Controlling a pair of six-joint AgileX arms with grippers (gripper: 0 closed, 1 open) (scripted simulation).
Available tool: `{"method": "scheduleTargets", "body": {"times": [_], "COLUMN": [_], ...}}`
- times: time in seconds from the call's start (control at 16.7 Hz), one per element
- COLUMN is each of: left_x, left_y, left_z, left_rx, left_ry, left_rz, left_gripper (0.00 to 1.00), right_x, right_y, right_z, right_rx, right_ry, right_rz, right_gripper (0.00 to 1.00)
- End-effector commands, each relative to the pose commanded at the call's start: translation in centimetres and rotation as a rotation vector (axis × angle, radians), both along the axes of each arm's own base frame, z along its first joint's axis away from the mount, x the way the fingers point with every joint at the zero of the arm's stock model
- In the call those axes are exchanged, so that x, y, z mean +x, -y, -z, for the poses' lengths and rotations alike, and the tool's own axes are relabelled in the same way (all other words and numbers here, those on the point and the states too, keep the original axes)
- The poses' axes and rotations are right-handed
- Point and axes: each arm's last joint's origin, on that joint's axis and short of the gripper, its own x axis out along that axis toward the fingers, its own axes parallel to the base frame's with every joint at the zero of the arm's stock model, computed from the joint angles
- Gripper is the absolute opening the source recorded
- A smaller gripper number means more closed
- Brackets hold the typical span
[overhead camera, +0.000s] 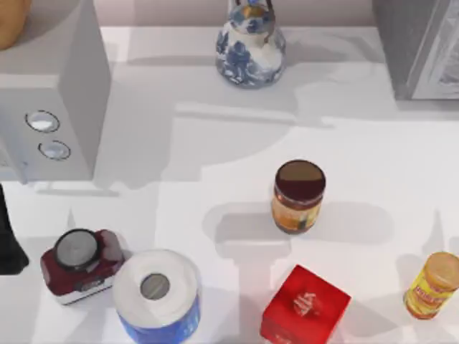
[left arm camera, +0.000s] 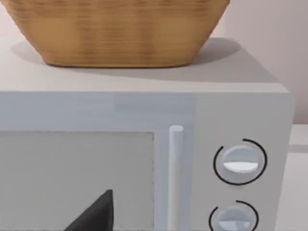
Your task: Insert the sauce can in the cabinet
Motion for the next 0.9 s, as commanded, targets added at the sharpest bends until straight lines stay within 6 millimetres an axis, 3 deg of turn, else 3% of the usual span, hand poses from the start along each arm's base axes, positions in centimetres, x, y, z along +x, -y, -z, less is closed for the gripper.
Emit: {"method": "scheduleTargets", "body": {"times": [0.24,0.54,0.72,0.9], "left_x": [0.0,0.0,0.0,0.0], "left_y": [0.0,0.0,0.0,0.0], "left_z": [0.0,0.0,0.0,0.0], "left_rx": [0.0,0.0,0.0,0.0], "left_ry": [0.0,0.0,0.0,0.0], "left_rz": [0.0,0.0,0.0,0.0], "left_gripper": [1.0,1.0,1.0,1.0], "right_x": [0.1,1.6,4.3,8.4], "right_y": [-0.1,-1.0,-1.8,-2.7], "right_z": [-0.5,-3.8,-5.9,-7.0], "right_rx": [0.002,0.009,0.009,0.006], "right_ry": [0.01,0.056,0.066,0.061], "right_rz": [-0.027,-0.236,-0.415,-0.607], "right_gripper": [1.0,1.0,1.0,1.0]}}
